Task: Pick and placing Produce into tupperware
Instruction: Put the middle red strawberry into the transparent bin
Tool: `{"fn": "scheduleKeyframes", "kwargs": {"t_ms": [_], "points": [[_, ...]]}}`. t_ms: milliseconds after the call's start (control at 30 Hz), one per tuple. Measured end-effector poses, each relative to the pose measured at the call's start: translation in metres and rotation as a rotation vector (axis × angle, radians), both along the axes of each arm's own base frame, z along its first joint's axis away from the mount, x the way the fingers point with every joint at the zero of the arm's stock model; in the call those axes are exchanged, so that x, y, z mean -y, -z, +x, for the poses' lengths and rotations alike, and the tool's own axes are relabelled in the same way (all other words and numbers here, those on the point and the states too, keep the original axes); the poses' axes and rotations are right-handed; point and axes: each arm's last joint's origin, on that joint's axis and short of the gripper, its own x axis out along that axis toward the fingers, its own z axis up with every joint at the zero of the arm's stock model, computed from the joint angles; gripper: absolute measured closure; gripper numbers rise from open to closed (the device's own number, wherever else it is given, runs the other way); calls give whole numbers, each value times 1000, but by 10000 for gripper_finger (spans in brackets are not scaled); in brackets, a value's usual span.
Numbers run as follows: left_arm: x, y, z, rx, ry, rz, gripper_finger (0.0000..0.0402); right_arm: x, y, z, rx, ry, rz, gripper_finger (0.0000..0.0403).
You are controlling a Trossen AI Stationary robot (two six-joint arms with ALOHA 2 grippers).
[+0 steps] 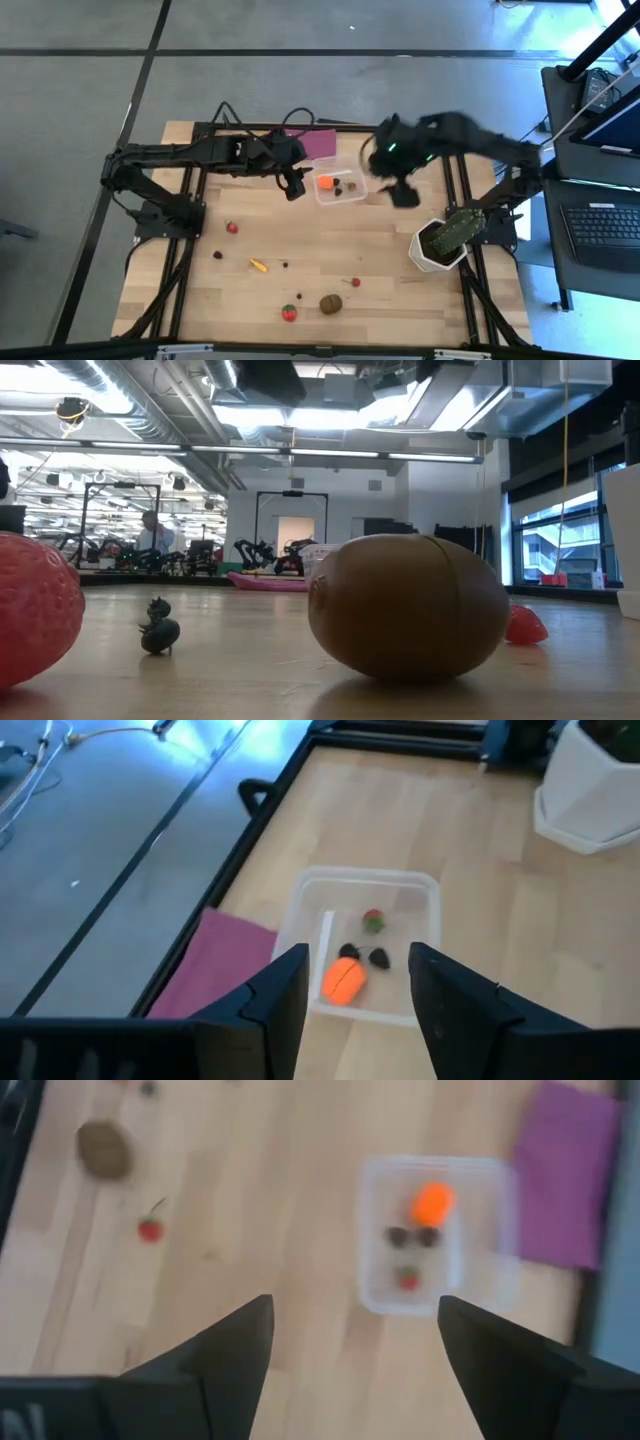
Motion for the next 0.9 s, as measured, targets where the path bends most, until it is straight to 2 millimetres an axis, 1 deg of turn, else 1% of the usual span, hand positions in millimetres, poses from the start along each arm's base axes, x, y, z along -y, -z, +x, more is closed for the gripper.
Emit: {"fn": "scheduleKeyframes", "kwargs": {"t_ms": [133, 267, 367, 500, 567, 667, 900], "points": [[-9, -5, -13, -14, -35, 5, 242, -29, 27, 31, -82, -106, 0, 120], [-16, -15, -26, 7, -58, 19, 241, -56, 51, 56, -112, -238, -26, 120], [-21, -21, -38, 12, -81, 23, 236, -74, 69, 71, -142, -318, -41, 120], [-26, -25, -50, 2, -105, 27, 233, -93, 89, 85, -176, -366, -38, 120], [-27, -27, -56, -12, -104, 27, 234, -100, 97, 92, -165, -387, -31, 120], [-28, -26, -60, -37, -108, 26, 238, -104, 107, 100, -170, -429, -44, 120], [-27, -24, -63, -74, -101, 26, 246, -106, 126, 109, -182, -502, -69, 120]]}}
